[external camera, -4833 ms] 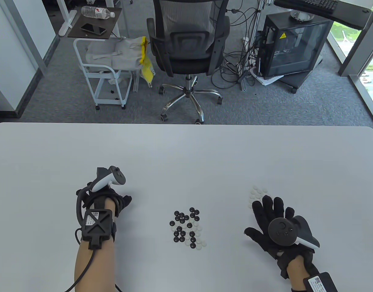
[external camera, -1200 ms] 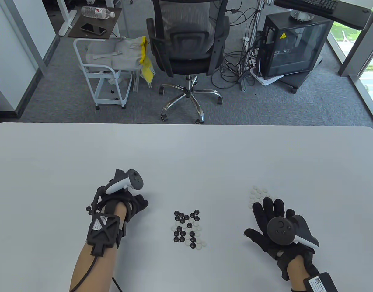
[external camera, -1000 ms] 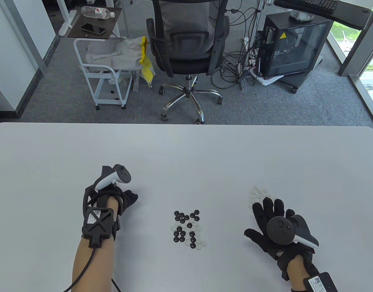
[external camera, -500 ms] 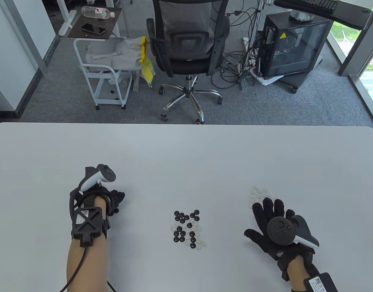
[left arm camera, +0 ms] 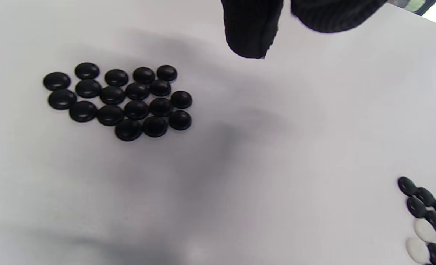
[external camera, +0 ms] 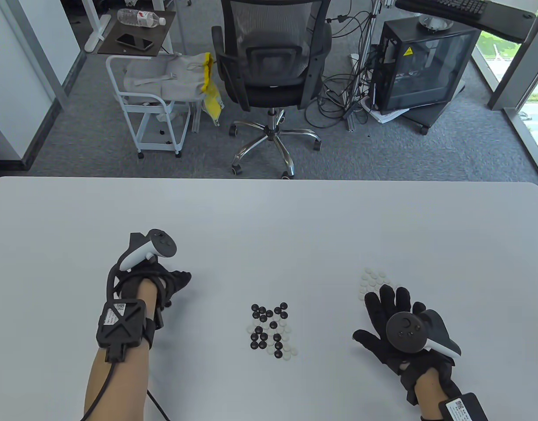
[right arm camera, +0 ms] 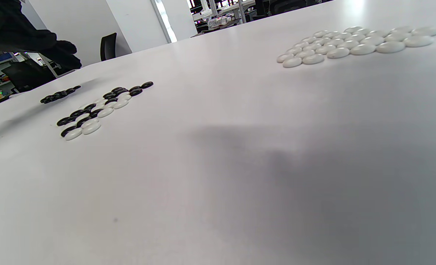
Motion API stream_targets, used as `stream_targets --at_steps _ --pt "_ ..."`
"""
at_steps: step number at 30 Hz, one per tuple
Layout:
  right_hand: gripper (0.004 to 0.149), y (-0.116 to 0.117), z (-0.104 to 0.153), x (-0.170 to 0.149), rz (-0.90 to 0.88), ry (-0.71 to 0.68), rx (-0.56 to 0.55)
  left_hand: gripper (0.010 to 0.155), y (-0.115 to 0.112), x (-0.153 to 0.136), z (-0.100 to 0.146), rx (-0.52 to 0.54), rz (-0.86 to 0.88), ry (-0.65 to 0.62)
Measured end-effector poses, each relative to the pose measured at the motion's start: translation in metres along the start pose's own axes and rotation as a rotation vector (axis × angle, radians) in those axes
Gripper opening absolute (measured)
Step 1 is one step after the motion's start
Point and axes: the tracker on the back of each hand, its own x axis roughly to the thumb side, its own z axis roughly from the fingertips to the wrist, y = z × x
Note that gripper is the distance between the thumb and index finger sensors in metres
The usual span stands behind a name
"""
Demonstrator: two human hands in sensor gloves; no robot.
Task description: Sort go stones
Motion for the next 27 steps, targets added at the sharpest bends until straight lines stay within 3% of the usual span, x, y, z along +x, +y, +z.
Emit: stream_targets --at_steps 5,13,16,27 --pt "0.087 0.0 0.0 0.0 0.003 0.0 0.001 0.07 -0.014 0.059 0.013 0.008 -0.236 -0.118" --pt "0.087 -0.001 0.001 -0.003 -0.014 0.006 0.001 0.07 -0.048 0.119 0.008 -0.07 -0.346 -0.318" --pt "0.087 -0.001 0.001 -0.004 -0.015 0.006 -0.001 0.07 -0.056 0.128 0.002 -0.105 -0.31 -0.375" --pt "0.087 0.001 0.0 -0.003 -0.023 -0.006 0.003 0.071 -0.077 0.131 -0.03 -0.157 -0.335 -0.309"
